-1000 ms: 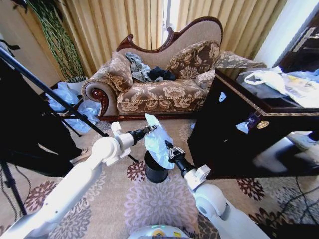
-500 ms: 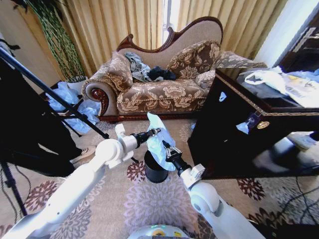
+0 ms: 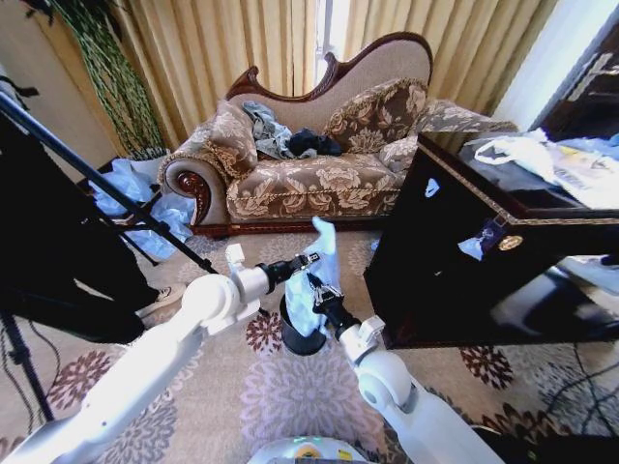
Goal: Place a garbage bag over the trash bin.
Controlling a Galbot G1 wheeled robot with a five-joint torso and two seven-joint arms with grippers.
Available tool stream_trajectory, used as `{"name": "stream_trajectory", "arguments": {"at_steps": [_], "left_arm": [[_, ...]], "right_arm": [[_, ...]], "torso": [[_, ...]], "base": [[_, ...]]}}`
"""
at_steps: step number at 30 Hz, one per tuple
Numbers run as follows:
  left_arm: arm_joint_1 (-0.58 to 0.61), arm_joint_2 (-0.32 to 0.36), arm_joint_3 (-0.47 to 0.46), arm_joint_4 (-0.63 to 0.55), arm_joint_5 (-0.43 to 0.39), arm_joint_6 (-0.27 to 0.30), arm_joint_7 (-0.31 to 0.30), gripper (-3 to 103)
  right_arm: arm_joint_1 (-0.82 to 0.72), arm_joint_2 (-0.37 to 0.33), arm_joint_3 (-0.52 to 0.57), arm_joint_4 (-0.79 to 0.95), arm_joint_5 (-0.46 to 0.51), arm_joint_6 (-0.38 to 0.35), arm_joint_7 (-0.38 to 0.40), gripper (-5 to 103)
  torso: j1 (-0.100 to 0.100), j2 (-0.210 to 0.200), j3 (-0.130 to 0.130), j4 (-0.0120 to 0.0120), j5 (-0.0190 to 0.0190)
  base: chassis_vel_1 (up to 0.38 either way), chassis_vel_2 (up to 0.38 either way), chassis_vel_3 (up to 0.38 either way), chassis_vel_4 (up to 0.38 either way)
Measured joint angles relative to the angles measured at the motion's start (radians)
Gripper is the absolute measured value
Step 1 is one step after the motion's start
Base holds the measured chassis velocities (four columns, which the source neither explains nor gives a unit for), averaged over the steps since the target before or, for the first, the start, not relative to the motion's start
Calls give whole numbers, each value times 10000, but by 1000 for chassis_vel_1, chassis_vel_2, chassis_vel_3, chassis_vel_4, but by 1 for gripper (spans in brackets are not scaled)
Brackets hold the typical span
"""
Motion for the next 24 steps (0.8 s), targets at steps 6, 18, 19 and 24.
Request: {"name": "stream_trajectory", "arguments": {"at_steps": [6,18,19,24], "left_arm": [[322,243,-429,-379,-166,-166,-69,0],[1405,448,-1907,-721,-150,-408,-128,0],[1592,452,-2061,-785,-149,-417,-127,0],[2048,322,-2300,-835,26,-497,-118,0]], "right_arm": [[12,59,102,-220,-128,83,165,0],[-629,-379,929,204,-542,116,612,0],[-694,-427,1051,314,-543,117,631,0],[-923,-508,1172,861,-249,187,598,0]], "torso": [[0,0,0,1,1],[0,0,0,0,2],[0,0,0,1,1],[0,0,0,1,0]], "base": [[0,0,0,0],[0,0,0,0],[0,0,0,0],[0,0,0,0]]}}
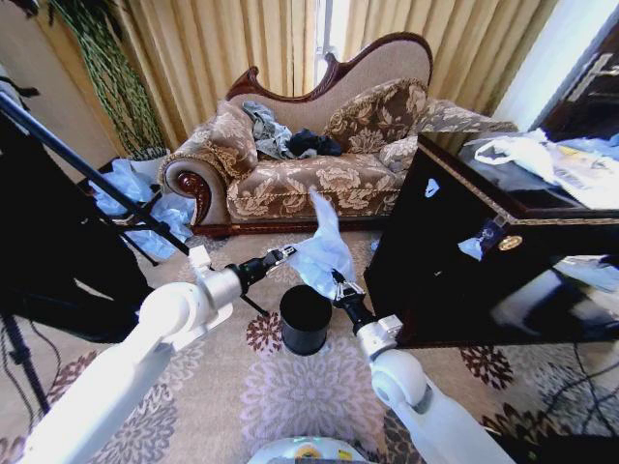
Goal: Place a garbage bag over the trash bin.
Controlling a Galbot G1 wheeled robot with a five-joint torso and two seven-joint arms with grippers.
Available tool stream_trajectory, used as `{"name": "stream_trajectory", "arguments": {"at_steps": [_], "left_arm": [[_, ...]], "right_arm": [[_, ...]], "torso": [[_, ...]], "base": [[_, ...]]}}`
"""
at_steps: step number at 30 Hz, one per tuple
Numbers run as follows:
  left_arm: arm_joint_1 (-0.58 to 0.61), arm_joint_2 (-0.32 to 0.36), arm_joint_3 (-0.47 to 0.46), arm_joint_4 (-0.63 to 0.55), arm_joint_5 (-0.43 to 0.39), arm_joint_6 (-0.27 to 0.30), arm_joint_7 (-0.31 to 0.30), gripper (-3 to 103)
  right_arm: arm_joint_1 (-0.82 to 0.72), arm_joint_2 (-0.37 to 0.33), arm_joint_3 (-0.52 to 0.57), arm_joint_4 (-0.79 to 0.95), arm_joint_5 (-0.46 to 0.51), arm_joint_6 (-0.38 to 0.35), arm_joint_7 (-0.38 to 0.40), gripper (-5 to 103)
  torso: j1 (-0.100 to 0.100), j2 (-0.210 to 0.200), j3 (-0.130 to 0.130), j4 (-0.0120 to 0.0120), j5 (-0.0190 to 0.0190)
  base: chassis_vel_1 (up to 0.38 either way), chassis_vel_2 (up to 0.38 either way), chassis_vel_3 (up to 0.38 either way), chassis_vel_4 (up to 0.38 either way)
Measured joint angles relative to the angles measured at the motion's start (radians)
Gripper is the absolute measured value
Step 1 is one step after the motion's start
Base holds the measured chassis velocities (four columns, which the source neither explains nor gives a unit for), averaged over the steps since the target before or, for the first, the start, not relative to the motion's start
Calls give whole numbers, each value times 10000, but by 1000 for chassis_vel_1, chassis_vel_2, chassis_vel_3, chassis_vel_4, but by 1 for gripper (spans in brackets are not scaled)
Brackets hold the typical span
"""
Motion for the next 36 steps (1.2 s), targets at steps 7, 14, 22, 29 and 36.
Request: {"name": "stream_trajectory", "arguments": {"at_steps": [7,14,22,29,36], "left_arm": [[-20,-192,107,74,89,-100,8,0],[278,-144,221,-300,53,-101,25,0],[735,-137,34,-489,48,-59,92,0],[563,-70,-16,-163,55,-31,123,0],[172,8,-15,110,9,-27,147,0]], "right_arm": [[-176,257,-649,425,401,-26,-30,0],[411,840,-1241,-380,250,41,2,0],[558,956,-1403,-590,496,-76,25,0],[314,540,-1082,35,875,-424,-277,0],[23,40,-661,636,1126,-535,-454,0]], "torso": [[0,0,0,-2,1],[0,0,0,-1,2],[0,0,0,0,2],[0,0,0,-1,2],[0,0,0,-2,2]], "base": [[0,0,0,0],[0,0,0,0],[0,0,0,0],[0,0,0,0],[0,0,0,0]]}}
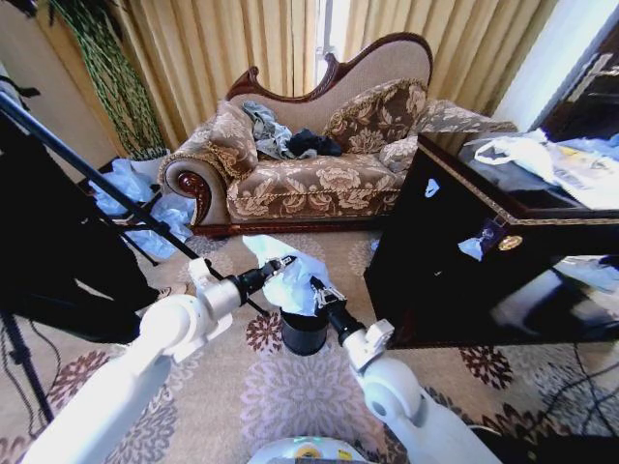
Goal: Place a garbage bag over the trash bin.
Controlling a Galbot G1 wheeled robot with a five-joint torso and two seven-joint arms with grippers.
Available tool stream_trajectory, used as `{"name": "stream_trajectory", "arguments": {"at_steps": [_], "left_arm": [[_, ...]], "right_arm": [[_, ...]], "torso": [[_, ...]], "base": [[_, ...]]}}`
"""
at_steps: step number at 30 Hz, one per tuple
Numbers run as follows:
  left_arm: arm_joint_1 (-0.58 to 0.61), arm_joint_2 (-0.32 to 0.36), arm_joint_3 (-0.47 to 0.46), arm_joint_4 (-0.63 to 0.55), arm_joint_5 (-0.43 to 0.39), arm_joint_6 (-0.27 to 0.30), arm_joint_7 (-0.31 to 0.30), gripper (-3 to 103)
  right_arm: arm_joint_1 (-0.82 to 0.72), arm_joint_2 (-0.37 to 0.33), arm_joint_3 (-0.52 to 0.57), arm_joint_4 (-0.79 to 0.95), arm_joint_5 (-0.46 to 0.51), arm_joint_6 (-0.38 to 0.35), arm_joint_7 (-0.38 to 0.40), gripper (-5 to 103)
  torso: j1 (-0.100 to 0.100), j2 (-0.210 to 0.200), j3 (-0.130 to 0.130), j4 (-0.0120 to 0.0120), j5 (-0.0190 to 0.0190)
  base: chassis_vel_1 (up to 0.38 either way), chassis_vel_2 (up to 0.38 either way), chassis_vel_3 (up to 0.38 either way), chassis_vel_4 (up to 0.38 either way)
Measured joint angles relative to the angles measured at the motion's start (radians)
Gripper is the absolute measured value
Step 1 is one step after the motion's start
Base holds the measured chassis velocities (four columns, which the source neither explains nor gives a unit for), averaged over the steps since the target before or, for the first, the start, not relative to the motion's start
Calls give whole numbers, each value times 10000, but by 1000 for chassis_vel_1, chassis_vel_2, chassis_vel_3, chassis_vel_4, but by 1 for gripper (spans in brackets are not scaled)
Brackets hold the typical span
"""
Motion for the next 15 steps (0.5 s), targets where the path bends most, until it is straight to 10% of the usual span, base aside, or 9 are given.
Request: {"name": "stream_trajectory", "arguments": {"at_steps": [9,15], "left_arm": [[31,47,8,-44,-15,-2,5,0],[-91,2,-2,24,11,-15,5,0]], "right_arm": [[-31,-412,278,442,155,-83,-140,-3],[-563,-1058,1012,1044,214,-218,-653,22]], "torso": [[0,0,0,2,1],[0,0,0,0,0]], "base": [[0,0,0,0],[0,0,0,0]]}}
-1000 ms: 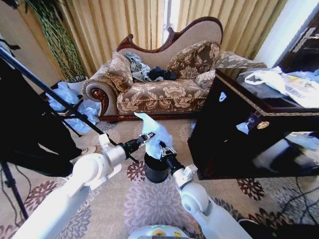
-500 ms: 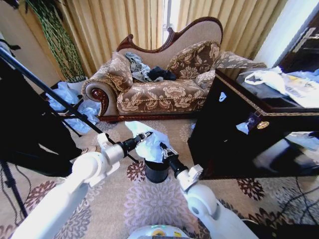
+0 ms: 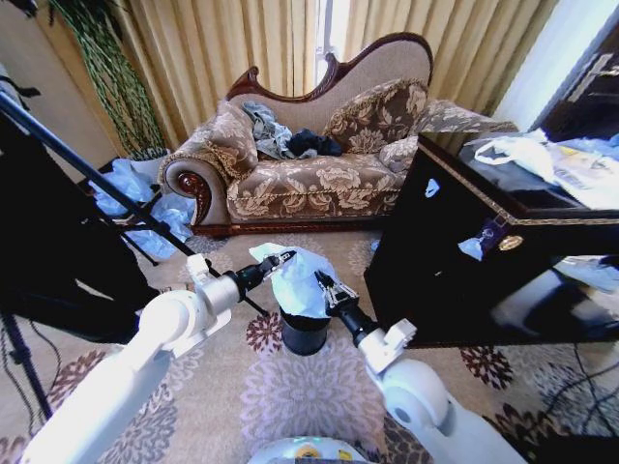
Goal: Place a garbage bag over the trash bin.
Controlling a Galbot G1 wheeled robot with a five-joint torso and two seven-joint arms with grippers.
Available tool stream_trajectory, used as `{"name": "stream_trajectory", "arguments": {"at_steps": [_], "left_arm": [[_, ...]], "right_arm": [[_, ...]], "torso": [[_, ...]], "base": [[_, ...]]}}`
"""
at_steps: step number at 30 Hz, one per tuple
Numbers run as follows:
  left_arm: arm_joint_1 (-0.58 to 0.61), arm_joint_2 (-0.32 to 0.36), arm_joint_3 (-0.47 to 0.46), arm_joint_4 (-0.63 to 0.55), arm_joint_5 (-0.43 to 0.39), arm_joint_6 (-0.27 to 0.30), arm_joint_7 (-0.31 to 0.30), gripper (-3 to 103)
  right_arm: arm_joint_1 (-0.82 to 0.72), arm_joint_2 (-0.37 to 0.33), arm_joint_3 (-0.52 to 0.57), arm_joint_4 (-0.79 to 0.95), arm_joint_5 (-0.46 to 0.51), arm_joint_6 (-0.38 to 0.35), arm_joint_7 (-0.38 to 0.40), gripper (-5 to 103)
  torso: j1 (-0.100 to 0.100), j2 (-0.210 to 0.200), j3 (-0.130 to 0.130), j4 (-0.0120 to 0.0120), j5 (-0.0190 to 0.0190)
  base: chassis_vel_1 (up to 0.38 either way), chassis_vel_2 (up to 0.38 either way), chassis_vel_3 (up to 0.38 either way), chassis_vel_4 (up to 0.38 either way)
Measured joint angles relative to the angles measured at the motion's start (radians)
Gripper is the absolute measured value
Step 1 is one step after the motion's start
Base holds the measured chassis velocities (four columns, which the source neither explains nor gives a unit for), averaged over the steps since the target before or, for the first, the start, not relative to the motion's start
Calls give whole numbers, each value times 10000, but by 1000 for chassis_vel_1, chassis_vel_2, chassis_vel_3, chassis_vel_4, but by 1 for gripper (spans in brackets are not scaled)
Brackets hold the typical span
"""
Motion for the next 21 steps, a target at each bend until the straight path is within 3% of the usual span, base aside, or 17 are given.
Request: {"name": "stream_trajectory", "arguments": {"at_steps": [1,4,6,12,15,21], "left_arm": [[0,0,0,0,0,0,0,0],[-69,19,-6,8,-15,-11,0,0],[-69,27,-6,5,-18,-11,0,0],[10,46,-31,-186,-38,-36,1,0],[13,58,-88,-226,-81,-65,1,0],[-23,91,-152,-231,-163,-170,-18,0]], "right_arm": [[0,0,0,0,0,0,0,22],[-145,-137,220,110,2,1,-183,39],[-141,-139,237,123,8,3,-181,39],[186,28,45,-7,48,5,51,67],[220,202,-175,-260,-110,31,158,71],[-18,409,-536,-349,-445,109,413,54]], "torso": [[0,0,0,0,0],[0,0,0,0,1],[0,0,0,0,0],[0,0,0,1,0],[0,0,0,1,0],[0,0,0,1,0]], "base": [[0,0,0,0],[0,0,0,0],[0,0,0,0],[0,0,0,0],[0,0,0,0],[0,0,0,0]]}}
